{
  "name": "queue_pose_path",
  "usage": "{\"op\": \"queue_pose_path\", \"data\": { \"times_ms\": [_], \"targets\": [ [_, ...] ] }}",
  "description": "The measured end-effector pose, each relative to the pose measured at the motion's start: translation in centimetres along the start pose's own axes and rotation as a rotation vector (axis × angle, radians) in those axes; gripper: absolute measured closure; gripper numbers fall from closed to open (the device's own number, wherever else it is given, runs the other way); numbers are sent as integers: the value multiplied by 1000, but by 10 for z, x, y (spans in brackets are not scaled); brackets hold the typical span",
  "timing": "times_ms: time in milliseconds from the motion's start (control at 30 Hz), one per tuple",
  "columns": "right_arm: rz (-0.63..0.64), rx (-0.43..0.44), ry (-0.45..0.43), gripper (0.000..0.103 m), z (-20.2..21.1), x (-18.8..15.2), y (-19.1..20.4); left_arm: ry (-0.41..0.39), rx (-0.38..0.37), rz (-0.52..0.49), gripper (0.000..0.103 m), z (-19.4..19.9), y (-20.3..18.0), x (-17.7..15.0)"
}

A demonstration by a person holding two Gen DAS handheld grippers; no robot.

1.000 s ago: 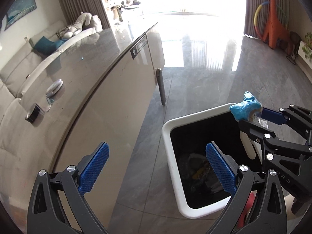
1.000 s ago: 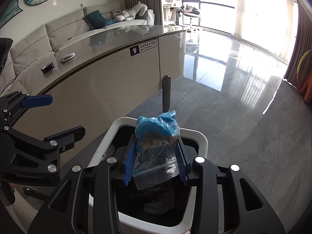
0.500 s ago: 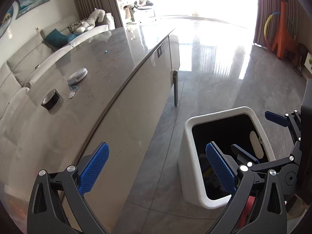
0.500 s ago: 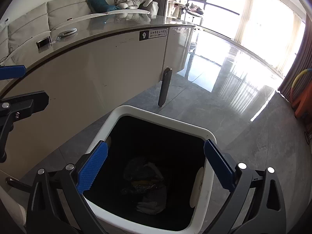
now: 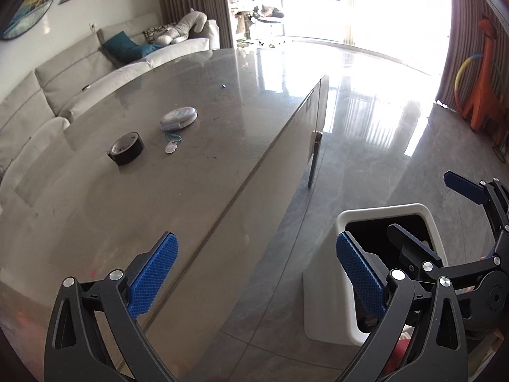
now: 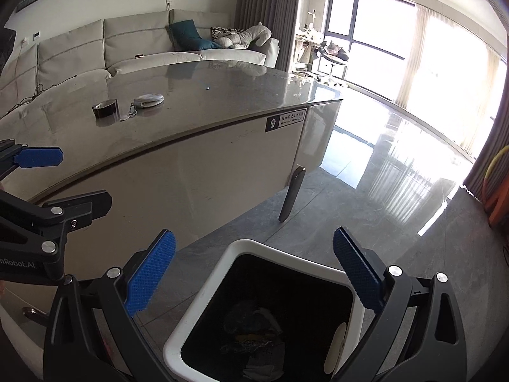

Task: Collect trash
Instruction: 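Move both open grippers back toward the tape roll and pouch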

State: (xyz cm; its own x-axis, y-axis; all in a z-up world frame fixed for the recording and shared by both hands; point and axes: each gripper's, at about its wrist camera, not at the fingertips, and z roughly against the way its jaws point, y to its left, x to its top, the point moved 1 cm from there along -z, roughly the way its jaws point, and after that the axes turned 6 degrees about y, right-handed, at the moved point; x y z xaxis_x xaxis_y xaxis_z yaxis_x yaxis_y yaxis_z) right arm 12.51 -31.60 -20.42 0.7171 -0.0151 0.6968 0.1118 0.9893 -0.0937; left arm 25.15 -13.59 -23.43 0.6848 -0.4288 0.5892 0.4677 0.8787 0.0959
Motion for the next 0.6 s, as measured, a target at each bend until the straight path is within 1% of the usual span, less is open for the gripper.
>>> {"op": "queue_pose_path", "data": {
  "times_ms": [100,167,267,367,600],
  "targets": [
    [30,15,-35,4,4,17,16,-3,-9,74,5,3,20,5],
    [25,31,-58,4,5,26,22,-6,-8,117,5,4,33,6],
    [10,69,-71,4,2,40,29,-25,21,156,5,8,51,10],
    [10,87,-88,4,0,50,37,-45,44,200,5,13,70,13],
    [52,126,-152,4,-3,92,64,-103,102,334,5,26,114,23]
  ]
}}
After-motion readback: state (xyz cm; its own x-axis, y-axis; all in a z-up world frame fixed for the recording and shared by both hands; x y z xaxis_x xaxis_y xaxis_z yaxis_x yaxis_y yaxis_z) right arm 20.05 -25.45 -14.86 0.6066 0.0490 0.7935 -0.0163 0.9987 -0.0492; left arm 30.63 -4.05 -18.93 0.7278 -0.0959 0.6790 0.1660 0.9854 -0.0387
